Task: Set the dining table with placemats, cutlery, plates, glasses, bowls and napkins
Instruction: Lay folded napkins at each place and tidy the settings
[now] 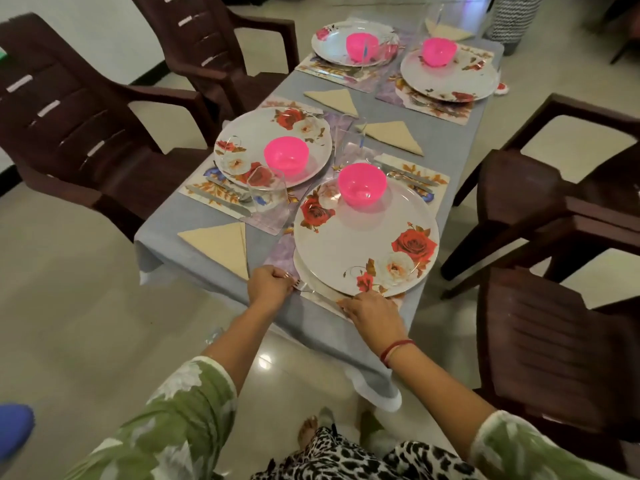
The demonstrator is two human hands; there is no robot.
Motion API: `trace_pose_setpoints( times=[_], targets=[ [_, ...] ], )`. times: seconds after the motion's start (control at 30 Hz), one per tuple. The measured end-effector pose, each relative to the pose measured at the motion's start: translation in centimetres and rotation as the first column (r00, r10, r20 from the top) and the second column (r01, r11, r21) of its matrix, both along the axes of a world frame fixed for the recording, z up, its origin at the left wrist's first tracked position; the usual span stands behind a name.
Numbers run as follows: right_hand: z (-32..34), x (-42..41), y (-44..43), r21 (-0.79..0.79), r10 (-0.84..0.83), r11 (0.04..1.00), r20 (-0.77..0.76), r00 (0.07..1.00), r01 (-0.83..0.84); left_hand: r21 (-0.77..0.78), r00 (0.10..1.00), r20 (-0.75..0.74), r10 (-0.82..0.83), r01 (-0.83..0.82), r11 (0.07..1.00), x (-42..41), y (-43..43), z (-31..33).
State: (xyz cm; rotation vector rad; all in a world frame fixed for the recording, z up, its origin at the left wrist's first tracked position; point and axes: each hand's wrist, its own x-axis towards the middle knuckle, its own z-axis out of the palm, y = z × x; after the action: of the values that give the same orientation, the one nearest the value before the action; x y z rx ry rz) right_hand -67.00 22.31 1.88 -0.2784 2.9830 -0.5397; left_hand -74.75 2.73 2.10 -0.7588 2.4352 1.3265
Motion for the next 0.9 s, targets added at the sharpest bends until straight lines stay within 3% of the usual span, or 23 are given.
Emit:
trace_pose_setpoints(
  times=[0.2, 0.6, 0.7, 0.77, 0.83, 0.9],
  targets=[
    [0.3, 0.5, -0.5, -0.032, -0.013, 0.999, 0.04, 0.999, 0.014, -0.082, 0.996, -0.041, -0.082, 0.079, 0.993, 0.6, 0.2, 0.2],
    [-0.5, 0.3, -0.9, 0.06, -0.144, 0.988, 0.068, 0.987, 0.14, -0.069, 0.988, -0.071, -0.136, 0.131, 0.989, 1.0, 0.0, -0.2],
    [0.4, 0.8, -0.8, -0.055, -0.166, 0.984, 0.09, 0.982, 0.171, -0.126, 0.985, -0.075, -0.158, 0.148, 0.981, 1.3, -0.3, 0.7],
    [1.4, 2.3, -0.1, -0.221, -0.208, 0.957, -0.066, 0.976, 0.189, -0.189, 0.982, -0.138, -0.129, 0.102, 0.977, 2.0, -0.8, 1.7],
    [2.4, 4.4, 0.8, -0.406, -0.359, 0.882, -0.253, 0.898, 0.238, -0.225, 0.95, -0.279, -0.142, 0.079, 0.971, 2.8, -0.9, 3.2],
    [2.8, 6.2, 2.4, -0.529, -0.527, 0.782, -0.281, 0.802, 0.329, -0.224, 0.867, -0.447, -0.22, 0.13, 0.966, 4.1, 0.0, 4.5]
  ],
)
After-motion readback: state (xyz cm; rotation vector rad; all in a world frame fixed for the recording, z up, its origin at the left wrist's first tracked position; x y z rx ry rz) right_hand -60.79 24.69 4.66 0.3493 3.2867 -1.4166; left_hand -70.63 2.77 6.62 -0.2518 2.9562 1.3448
